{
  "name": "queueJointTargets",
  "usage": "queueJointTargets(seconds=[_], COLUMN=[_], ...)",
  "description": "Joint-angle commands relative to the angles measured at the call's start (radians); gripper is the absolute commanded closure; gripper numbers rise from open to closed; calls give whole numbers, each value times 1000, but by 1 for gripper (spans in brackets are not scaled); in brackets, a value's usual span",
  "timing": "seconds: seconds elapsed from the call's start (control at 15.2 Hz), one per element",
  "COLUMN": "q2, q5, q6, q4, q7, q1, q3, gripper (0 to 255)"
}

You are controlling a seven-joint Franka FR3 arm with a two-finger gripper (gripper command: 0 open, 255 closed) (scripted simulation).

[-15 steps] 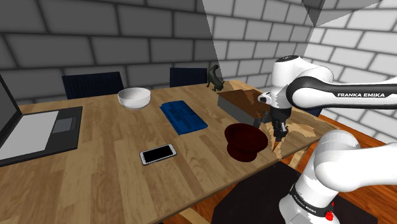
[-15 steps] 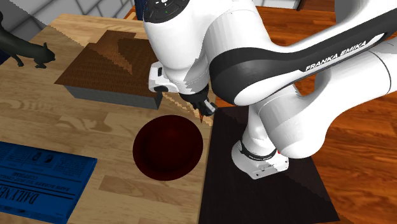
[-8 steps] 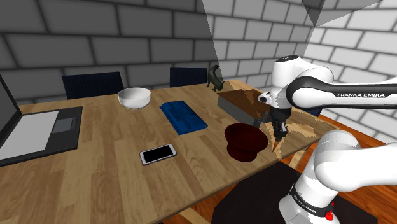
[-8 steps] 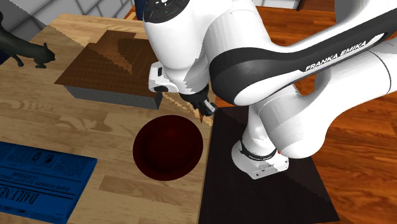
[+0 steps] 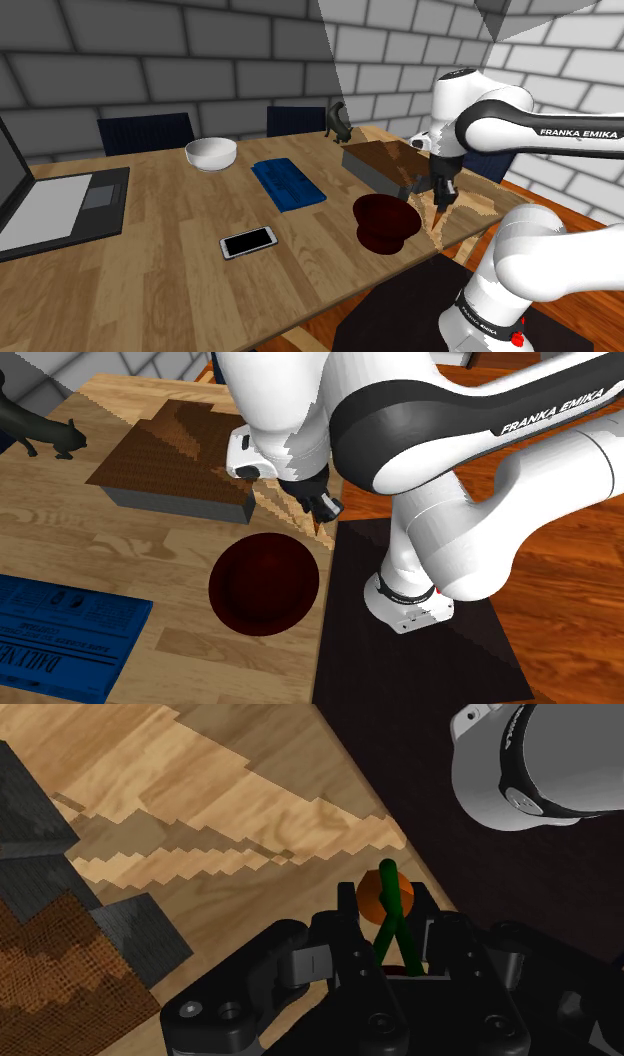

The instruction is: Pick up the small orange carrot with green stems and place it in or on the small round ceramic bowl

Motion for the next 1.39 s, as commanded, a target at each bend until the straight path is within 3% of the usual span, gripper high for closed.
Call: queueJointTargets(seconds=[0.0,1.32], q2=[0,71], q5=[6,40], q6=[-28,-252], q4=[29,326], q7=[-4,-48], q1=[2,12], q3=[6,46], gripper=[255,255])
